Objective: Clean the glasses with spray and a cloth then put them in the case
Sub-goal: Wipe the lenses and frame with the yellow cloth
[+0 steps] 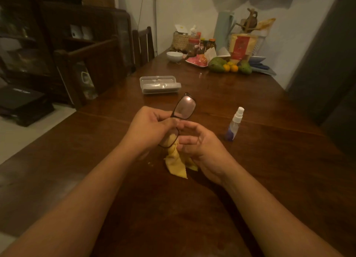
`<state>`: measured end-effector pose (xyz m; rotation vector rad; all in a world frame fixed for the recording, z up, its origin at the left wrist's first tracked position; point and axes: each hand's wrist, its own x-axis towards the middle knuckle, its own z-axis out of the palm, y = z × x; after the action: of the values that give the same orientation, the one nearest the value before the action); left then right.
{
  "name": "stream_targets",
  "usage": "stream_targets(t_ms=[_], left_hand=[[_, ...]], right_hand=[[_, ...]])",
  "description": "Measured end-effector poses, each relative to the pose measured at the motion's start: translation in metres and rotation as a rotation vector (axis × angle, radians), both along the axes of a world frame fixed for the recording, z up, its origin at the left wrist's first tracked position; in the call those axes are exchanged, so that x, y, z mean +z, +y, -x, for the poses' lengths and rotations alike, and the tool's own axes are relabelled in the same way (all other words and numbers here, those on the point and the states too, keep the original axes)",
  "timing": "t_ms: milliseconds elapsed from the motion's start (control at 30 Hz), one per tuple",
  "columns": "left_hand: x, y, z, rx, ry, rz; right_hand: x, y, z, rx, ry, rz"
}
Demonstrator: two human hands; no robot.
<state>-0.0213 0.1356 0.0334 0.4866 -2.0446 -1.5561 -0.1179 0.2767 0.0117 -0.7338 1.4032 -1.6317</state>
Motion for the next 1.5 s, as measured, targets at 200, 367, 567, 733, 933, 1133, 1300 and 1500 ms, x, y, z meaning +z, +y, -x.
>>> stream_targets(t_ms=[200,367,567,733,933,1133,1300,1500], left_hand=[[0.001,-0.009,-0.002,0.031,-0.081,0.143],[0.003,-0.004,-0.005,-0.01,-0.138,0.275],[0.006,0.005,-0.006,-0.039,-0.123,0.295],[0.007,0.006,-0.007,-0.037,-0.122,0.297],[0.007,0.004,-0.007,-0.055,-0.153,0.333],[0.007,0.006,-0.007,-0.039,-0.117,0.335],[0.006,0.005,-0.007,-0.029,-0.151,0.349],[0.007,0.006,-0.008,-0.03,-0.195,0.331]], right_hand=[[0.004,0.005,0.014,-0.163,-0.115,0.117],[0.005,0.007,0.022,-0.27,-0.315,0.319],[0.009,0.005,0.018,-0.217,-0.304,0.345],[0.007,0.006,0.017,-0.218,-0.258,0.301],[0.007,0.007,0.018,-0.306,-0.21,0.246],[0.009,0.008,0.024,-0.332,-0.276,0.308],[0.007,0.016,0.03,-0.183,-0.283,0.326],[0.007,0.013,0.03,-0.232,-0.175,0.25]])
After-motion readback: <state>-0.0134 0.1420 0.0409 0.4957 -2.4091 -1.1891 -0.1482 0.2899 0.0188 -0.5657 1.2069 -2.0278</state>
